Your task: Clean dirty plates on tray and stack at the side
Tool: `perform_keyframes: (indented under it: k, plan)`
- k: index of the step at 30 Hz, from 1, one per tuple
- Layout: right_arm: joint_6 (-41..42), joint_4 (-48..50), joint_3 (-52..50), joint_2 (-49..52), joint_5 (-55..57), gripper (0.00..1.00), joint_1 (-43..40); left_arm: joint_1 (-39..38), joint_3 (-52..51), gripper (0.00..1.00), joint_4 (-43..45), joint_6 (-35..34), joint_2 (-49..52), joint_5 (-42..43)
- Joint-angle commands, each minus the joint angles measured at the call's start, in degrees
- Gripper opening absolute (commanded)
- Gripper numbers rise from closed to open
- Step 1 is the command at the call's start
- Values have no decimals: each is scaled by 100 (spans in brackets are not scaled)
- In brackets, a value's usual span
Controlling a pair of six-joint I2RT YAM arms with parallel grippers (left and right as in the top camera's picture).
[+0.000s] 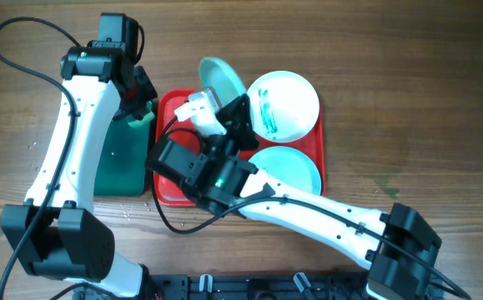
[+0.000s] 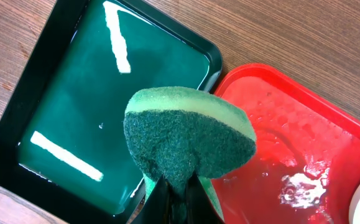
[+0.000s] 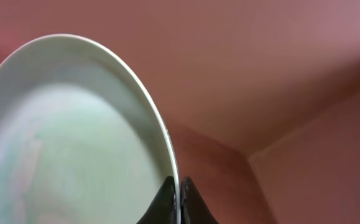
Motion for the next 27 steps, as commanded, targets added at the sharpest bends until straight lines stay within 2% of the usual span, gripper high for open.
perform_keyframes:
  k: [1, 5, 6, 15, 16, 18, 19, 20, 23, 25, 27]
  plan:
    - [-57, -33, -15, -111, -2850, 4, -485, 28, -26, 4, -4, -101, -33, 35]
    - [973, -155, -68, -7, -6395, 4, -1574, 28, -26, 4, -4, -101, -33, 96]
    - [1117, -155, -68, 133, -6854, 4, -1792, 28, -26, 4, -4, -101, -33, 96]
    - [1705, -205, -66, 1506, -8515, 5, -2098, 28, -26, 4, -4, -98, -33, 96]
    - [1703, -201, -63, 1499, -8570, 15, -2149, 28, -26, 4, -4, -101, -33, 96]
    - [1178, -184, -4, 1488, -8887, 52, -2271, 28, -26, 4, -2, -101, -33, 96]
    - [772, -146, 31, 1488, -9097, 62, -2345, 28, -26, 4, 0, -101, -33, 96]
    - [439, -116, 76, 1488, -9239, 68, -2393, 28, -26, 4, 0, -101, -33, 96]
    - [-494, 293, 114, 1499, -9245, 75, -2450, 28, -26, 4, 7, -101, -33, 96]
    - [-870, 649, 114, 1582, -9259, 76, -2446, 28, -26, 4, 24, -101, -33, 103]
    - [-901, 879, 114, 1692, -9272, 76, -2437, 28, -26, 4, 26, -101, -33, 164]
